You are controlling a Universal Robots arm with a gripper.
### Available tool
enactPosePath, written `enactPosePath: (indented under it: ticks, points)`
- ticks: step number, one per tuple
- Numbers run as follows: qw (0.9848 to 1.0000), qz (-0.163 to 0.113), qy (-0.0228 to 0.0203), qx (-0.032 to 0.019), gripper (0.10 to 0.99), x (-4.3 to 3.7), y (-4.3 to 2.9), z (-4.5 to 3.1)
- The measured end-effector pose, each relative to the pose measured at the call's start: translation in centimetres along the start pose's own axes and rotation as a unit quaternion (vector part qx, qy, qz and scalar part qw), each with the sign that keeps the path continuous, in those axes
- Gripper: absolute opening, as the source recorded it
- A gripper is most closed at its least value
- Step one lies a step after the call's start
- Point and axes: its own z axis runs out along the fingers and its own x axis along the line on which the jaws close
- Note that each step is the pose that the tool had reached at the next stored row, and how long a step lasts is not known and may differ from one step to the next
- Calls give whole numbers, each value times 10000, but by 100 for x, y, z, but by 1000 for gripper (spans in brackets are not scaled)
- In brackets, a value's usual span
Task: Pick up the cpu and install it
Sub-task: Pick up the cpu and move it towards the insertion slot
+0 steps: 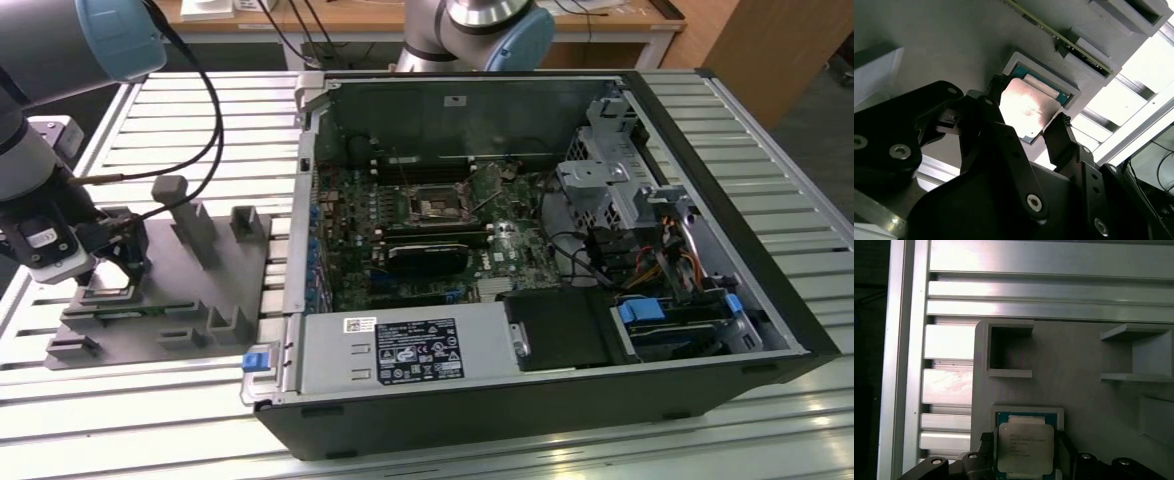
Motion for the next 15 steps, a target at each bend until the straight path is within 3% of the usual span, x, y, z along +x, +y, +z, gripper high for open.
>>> enactPosePath:
  ticks: [3, 4, 15]
  points:
    - [10000, 0, 1, 1, 600, 1, 0, -1]
    - [10000, 0, 1, 0, 537, 1, 0, -1]
    - [10000, 0, -2, 0, 537, 1, 0, 0]
